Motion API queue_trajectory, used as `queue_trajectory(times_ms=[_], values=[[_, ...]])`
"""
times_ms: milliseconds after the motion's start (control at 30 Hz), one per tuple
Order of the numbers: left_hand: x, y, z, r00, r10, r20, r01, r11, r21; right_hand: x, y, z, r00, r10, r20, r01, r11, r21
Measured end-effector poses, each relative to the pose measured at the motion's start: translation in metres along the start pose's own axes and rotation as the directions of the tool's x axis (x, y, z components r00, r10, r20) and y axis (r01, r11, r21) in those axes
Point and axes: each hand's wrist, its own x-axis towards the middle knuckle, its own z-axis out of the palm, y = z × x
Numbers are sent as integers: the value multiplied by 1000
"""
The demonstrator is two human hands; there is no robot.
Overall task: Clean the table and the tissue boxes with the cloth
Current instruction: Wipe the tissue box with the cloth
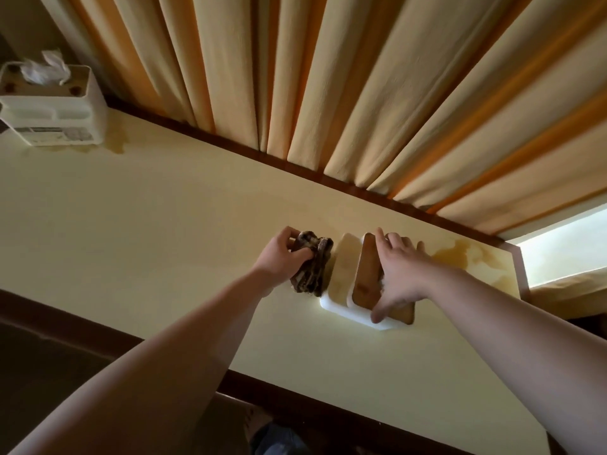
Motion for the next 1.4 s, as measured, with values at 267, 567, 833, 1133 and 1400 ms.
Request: queue_trajectory(times_ms=[267,567,833,1133,1400], values=[[11,3,9,995,12,94,-19,997,75,-3,-3,-7,997,-73,38,74,996,-39],[35,11,23,999,47,5,-48,987,151,2,-3,-7,994,-105,8,105,993,-60],[-1,-20,4,981,-2,195,-12,997,71,1,-2,-5,992,-127,4,127,989,-73],[-19,-32,-1,938,-17,346,-60,975,212,1,-2,-4,991,-135,2,134,987,-89],[24,-5,7,989,100,108,-121,968,221,1,-3,-7,993,-116,18,117,991,-71]])
